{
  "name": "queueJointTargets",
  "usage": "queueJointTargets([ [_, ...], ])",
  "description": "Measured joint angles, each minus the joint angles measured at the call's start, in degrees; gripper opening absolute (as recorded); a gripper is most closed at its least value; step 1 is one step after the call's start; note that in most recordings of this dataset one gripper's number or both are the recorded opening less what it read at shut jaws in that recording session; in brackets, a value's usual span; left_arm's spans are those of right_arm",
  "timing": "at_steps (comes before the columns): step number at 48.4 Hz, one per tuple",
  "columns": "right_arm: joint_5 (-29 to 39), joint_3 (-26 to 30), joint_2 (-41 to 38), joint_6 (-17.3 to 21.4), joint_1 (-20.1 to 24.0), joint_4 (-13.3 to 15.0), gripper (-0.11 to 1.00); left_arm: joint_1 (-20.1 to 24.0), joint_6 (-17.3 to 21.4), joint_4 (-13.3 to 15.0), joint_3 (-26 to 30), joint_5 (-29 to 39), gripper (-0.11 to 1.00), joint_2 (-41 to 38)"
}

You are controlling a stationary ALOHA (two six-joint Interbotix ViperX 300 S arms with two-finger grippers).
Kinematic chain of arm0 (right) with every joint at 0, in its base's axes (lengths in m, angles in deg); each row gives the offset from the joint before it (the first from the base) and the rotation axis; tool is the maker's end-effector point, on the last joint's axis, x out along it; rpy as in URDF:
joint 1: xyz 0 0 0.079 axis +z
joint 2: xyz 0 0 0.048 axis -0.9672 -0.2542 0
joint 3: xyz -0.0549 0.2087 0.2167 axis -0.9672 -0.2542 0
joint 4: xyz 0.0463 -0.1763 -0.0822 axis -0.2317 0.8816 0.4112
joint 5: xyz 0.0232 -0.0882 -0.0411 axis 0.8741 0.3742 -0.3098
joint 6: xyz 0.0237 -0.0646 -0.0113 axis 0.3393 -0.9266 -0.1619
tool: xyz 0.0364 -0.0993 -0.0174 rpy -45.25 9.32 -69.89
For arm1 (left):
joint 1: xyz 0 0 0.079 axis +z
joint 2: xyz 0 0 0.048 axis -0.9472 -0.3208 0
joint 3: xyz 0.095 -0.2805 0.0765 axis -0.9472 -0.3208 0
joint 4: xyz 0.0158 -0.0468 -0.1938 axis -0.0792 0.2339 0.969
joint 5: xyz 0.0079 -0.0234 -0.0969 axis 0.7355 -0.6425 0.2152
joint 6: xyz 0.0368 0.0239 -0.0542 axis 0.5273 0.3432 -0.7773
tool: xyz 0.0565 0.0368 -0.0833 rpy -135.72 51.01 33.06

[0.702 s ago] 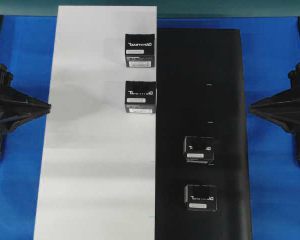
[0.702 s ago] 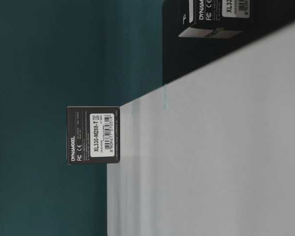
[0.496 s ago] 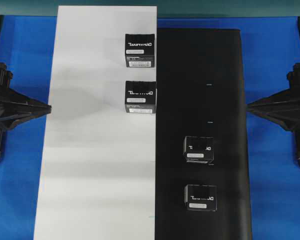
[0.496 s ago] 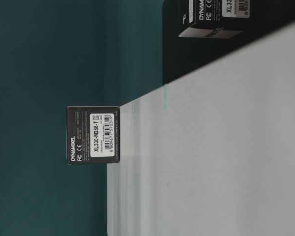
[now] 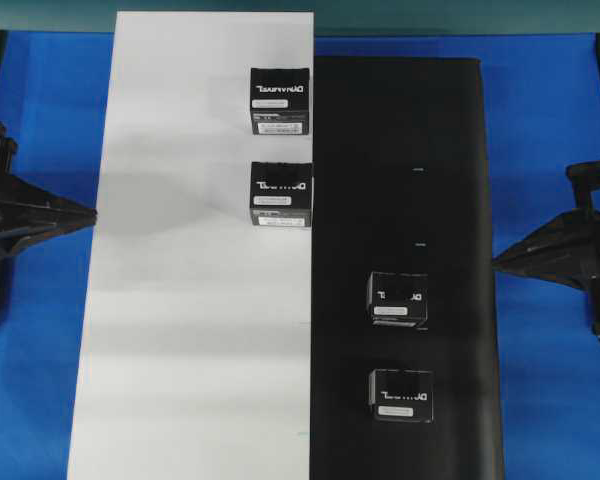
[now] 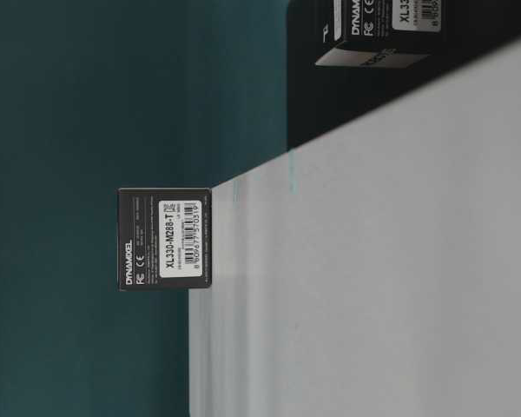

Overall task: Place the box from the black base onto the white base.
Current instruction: 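Move the right gripper over the upper box on the black base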

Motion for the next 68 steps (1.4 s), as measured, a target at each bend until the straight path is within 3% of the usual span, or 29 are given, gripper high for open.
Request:
queueJointTargets([
  [7, 3.52, 0.18, -2.46, 0.44, 0.09, -0.26, 0.09, 0.0, -0.09, 0.0, 0.09, 0.09, -0.04, 0.0],
  [12, 3.87, 0.62, -4.75, 1.58, 0.53, -1.41, 0.2, 0.0, -0.18, 0.09, 0.18, 0.09, -0.04, -0.09],
  [23, 4.13, 2.64, -10.55, 3.6, 2.99, -2.37, 0.83, 0.0, -0.18, 0.0, 0.26, 0.09, -0.04, -0.09],
  [28, 4.31, 3.52, -13.27, 5.36, 2.9, -2.46, 0.99, 0.0, -0.09, 0.09, 0.26, 0.09, -0.04, -0.09],
  [49, 10.2, 7.82, -25.05, 5.89, 2.9, -0.53, 1.0, 0.0, -0.26, 0.09, 0.26, 0.09, -0.04, -0.09],
  [68, 10.02, 12.22, -32.61, 5.98, 1.49, 0.18, 1.0, -1.05, -0.35, 0.0, 0.26, 0.18, -0.04, -0.09],
])
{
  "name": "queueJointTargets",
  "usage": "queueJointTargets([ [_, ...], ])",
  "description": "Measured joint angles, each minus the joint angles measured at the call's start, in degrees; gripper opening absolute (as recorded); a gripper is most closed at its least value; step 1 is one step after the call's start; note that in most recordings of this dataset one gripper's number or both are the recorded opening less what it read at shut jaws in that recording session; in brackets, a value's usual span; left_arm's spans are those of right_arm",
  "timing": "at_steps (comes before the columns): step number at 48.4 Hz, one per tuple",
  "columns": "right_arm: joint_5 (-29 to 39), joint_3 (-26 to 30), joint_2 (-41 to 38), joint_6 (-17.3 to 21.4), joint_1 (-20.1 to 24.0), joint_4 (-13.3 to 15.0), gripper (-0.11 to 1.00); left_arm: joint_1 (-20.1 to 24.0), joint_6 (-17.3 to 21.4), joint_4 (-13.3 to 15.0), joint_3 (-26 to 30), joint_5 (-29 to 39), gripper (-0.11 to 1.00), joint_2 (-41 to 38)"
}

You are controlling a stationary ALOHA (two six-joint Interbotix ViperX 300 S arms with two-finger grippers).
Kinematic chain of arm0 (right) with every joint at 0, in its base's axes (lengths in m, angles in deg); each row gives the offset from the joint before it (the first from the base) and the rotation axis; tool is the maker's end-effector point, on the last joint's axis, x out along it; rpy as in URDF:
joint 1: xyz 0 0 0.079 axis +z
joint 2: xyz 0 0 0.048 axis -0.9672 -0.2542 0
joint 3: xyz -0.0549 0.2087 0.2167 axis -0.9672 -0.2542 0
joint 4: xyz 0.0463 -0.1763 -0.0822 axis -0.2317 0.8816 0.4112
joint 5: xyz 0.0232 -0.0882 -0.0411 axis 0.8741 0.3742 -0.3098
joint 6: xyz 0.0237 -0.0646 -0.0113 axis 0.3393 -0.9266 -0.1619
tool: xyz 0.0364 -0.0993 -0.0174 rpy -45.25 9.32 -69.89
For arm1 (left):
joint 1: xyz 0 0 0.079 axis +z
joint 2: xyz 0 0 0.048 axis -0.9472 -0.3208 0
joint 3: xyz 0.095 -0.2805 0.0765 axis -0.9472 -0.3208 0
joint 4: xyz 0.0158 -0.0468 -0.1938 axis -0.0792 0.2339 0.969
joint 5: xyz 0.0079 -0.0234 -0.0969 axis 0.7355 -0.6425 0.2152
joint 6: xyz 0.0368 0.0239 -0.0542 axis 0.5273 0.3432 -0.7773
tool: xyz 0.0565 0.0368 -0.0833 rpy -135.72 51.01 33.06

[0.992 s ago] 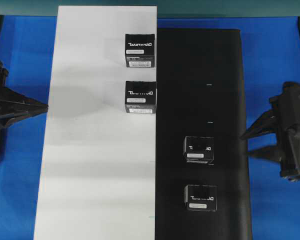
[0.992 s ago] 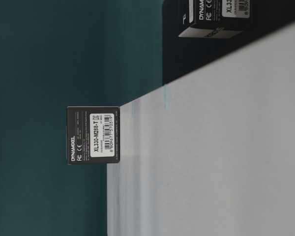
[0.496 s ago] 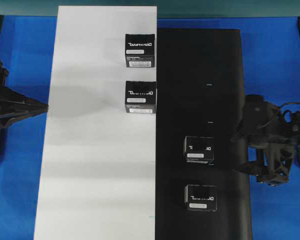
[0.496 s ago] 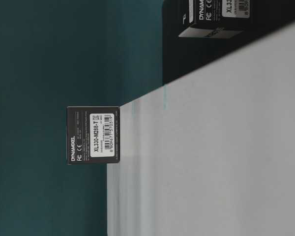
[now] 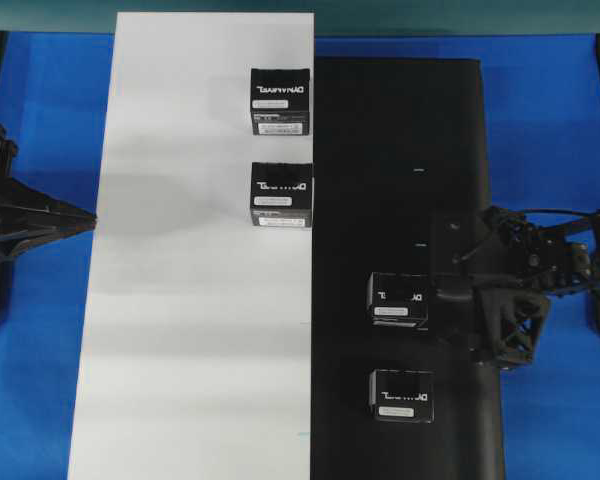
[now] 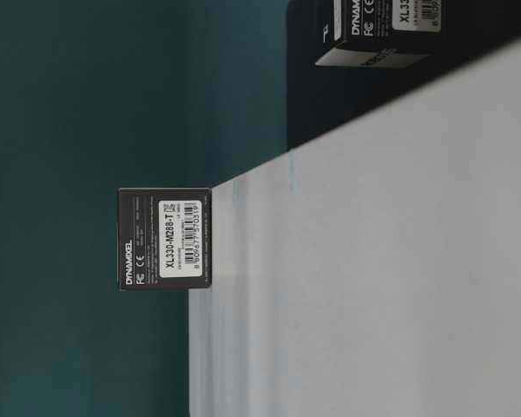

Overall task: Place the box from the black base onto the white base.
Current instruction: 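Move the right gripper over the upper box on the black base, then lower the right gripper and close it on the upper black-base box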

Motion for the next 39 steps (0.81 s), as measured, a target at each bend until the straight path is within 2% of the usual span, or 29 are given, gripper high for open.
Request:
queueJointTargets([
  [39, -6.42, 4.75, -9.49, 0.09, -1.49, 1.05, 1.0, -0.79, 0.0, 0.0, 0.0, 0.0, -0.04, 0.0],
])
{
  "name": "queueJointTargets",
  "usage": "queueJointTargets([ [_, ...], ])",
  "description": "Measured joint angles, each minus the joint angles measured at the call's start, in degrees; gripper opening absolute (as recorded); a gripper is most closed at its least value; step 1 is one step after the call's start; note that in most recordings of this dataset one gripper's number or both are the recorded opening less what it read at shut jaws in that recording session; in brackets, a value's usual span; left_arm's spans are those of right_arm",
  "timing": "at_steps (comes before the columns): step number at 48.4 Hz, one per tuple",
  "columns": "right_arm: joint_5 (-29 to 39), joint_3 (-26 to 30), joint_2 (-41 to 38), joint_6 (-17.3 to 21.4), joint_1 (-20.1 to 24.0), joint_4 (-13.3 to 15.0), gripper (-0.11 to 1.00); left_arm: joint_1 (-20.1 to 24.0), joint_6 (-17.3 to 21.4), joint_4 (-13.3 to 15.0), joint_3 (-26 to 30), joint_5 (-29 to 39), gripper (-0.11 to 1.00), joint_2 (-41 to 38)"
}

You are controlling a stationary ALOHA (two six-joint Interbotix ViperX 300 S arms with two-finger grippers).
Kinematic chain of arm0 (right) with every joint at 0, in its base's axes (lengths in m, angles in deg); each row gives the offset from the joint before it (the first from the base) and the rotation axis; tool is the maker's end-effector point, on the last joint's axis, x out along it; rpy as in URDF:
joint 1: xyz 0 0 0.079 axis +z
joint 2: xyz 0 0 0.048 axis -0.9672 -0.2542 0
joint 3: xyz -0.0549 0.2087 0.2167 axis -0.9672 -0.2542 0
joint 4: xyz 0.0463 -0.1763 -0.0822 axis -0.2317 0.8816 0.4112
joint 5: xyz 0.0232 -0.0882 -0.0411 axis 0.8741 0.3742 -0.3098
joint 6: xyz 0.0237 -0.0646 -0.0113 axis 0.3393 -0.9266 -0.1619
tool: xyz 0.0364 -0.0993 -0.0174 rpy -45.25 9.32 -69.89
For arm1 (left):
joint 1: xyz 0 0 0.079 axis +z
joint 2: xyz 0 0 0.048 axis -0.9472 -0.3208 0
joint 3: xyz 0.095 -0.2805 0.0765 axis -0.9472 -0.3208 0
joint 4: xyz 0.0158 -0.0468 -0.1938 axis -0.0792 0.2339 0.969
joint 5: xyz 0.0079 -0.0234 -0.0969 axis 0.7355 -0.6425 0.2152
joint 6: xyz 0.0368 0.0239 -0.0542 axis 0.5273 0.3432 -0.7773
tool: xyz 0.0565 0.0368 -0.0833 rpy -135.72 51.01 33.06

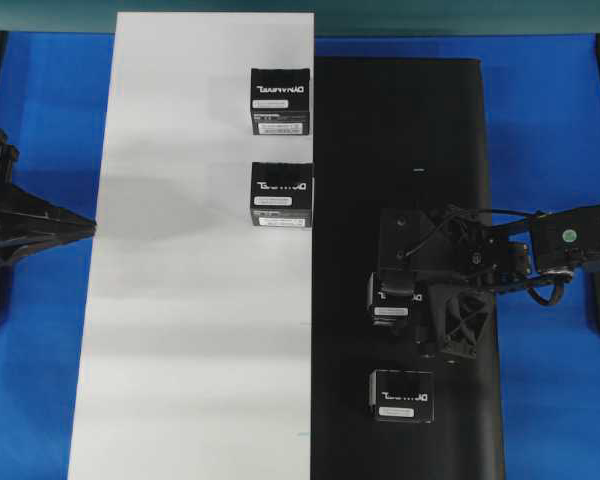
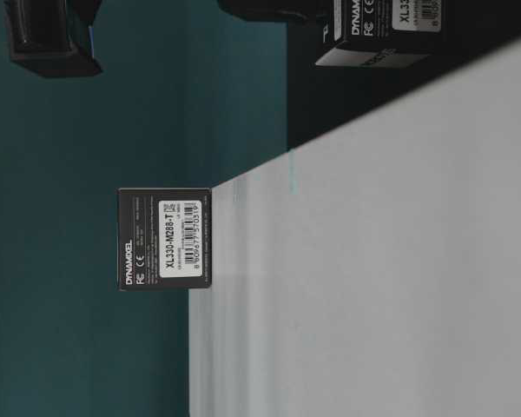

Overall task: Place the box from the black base onto the white base.
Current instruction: 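Lower the right gripper and close it on the upper black-base box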

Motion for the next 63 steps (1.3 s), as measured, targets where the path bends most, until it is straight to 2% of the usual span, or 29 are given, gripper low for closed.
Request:
queueJointTargets([
  [12, -0.62, -0.09, 0.0, 1.32, 0.0, -0.44, 0.97, -0.09, 0.0, 0.0, 0.0, 0.62, -0.04, 0.0],
  [16, -0.53, -0.09, 0.0, 2.46, 0.0, -0.53, 0.86, -0.09, 0.0, 0.09, 0.0, 1.41, -0.04, 0.0],
  [22, -0.53, -0.09, 0.09, 3.52, 0.35, -0.53, 0.6, -0.18, 0.0, 0.0, 0.0, 1.76, -0.04, 0.26],
  [26, -0.53, -0.09, 0.44, 3.96, 0.7, -0.62, 0.54, -0.09, 0.0, 0.09, 0.09, 1.85, -0.04, 0.26],
  [33, 0.62, 0.18, 1.76, 3.96, 1.14, -0.88, 0.54, -0.18, 0.0, 0.0, 0.0, 1.85, -0.04, 0.26],
  [40, 4.83, 2.11, 4.22, 4.04, 1.23, -1.05, 0.54, -0.18, 0.0, 0.0, 0.0, 1.93, -0.04, 0.35],
  [55, 15.21, 12.48, 5.45, 4.04, 1.32, -0.97, 0.56, -0.18, 0.0, 0.0, 0.0, 2.37, -0.04, 0.79],
  [63, 17.4, 18.11, 4.57, 4.04, 1.76, -0.88, 0.6, -0.18, 0.0, 0.0, 0.09, 2.55, -0.04, 1.14],
])
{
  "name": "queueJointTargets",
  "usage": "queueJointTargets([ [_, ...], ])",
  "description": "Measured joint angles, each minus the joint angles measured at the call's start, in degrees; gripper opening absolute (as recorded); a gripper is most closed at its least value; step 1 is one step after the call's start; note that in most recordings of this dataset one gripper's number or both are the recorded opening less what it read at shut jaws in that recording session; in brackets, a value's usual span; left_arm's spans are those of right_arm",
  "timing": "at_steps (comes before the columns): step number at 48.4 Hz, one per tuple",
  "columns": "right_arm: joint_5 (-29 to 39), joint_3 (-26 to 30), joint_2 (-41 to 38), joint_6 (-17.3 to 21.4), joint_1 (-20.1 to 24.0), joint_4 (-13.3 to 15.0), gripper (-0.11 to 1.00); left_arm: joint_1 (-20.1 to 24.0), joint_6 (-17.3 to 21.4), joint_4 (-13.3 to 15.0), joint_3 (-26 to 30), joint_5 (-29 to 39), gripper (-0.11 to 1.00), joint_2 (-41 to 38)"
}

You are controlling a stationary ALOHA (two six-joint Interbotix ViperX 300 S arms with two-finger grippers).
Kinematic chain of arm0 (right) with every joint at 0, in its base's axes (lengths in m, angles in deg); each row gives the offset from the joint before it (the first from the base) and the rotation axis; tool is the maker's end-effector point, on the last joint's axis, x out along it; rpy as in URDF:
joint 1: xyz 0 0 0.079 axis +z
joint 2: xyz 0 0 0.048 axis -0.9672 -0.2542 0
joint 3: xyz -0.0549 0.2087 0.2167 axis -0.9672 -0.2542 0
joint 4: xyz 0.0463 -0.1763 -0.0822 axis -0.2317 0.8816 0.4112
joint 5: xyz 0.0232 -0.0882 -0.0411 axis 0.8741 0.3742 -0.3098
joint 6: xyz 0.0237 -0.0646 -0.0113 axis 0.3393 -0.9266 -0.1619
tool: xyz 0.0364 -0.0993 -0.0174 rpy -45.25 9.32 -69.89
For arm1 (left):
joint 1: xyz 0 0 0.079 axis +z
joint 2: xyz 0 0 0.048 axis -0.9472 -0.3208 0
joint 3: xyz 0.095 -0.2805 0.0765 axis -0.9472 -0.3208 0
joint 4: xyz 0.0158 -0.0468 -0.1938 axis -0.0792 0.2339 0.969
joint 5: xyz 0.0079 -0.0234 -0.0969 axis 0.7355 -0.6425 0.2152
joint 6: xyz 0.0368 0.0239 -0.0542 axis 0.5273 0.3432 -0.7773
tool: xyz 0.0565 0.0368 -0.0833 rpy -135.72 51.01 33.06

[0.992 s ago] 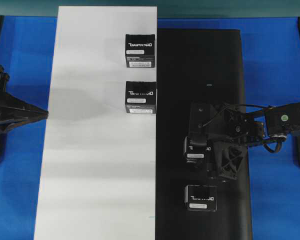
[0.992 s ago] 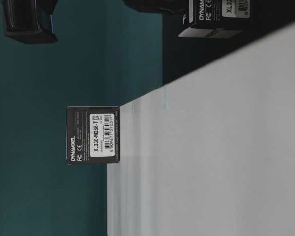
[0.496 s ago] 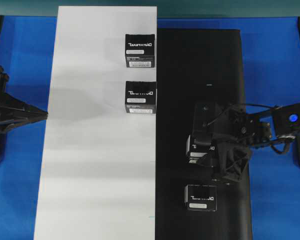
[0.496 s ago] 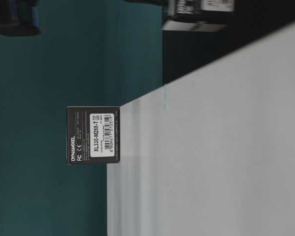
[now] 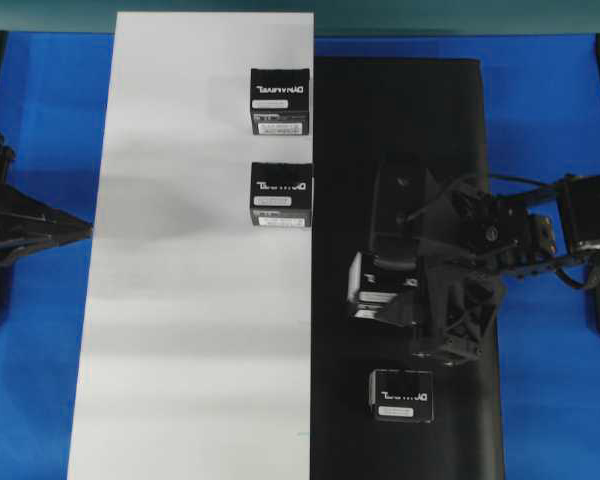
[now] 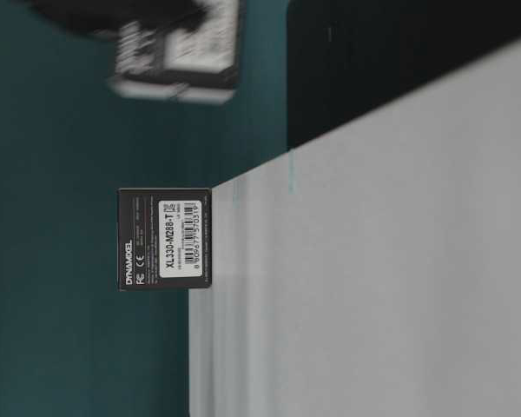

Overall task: Place the box from the black base onto the white base.
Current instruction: 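Lower the right gripper and close it on the upper black-base box, then lift the box and carry it left onto the white base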

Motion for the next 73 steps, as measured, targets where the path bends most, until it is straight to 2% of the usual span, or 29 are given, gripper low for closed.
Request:
queueJointTargets([
  [22, 6.77, 16.44, -9.4, -0.35, 0.26, 1.05, 0.61, 0.0, 0.0, 0.0, 0.0, 1.14, -0.04, 0.09],
  [35, 9.58, 22.41, -13.54, -0.35, 0.26, 2.11, 0.61, 0.0, 0.0, 0.0, 0.09, 1.23, -0.04, 0.18],
  [46, 11.6, 24.61, -15.29, -0.35, 0.26, 2.11, 0.61, 0.0, -0.09, 0.0, 0.09, 1.23, -0.05, 0.62],
  [73, 10.81, 24.79, -19.34, -0.35, 0.35, 2.2, 0.61, -0.09, -0.97, 0.09, 0.09, 1.32, -0.04, 0.7],
])
